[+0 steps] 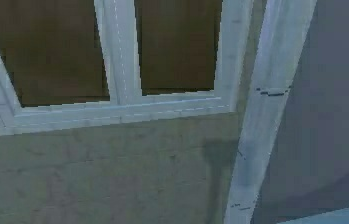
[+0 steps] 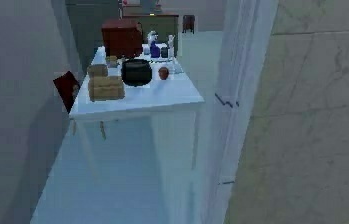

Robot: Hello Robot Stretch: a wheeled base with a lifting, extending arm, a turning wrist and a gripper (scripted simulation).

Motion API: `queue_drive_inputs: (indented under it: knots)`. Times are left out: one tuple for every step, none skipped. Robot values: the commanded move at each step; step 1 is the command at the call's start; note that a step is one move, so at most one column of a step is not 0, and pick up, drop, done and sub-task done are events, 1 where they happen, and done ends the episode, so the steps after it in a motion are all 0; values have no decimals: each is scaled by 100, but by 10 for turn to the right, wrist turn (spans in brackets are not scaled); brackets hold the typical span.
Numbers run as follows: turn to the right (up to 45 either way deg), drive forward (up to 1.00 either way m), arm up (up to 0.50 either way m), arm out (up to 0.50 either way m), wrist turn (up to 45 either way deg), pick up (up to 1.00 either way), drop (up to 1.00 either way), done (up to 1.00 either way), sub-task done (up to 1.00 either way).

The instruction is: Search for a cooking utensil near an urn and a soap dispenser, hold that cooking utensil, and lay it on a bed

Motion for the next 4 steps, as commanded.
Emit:
queue_drive_inputs:
  knots:
    - [450, 0, 0, 0, 0, 0, 0, 0, 0]
    - [210, 0, 0, 0, 0, 0, 0, 0, 0]
    - [0, 25, 0, 0, 0, 0, 0, 0, 0]
    - [120, 0, 0, 0, 0, 0, 0, 0, 0]
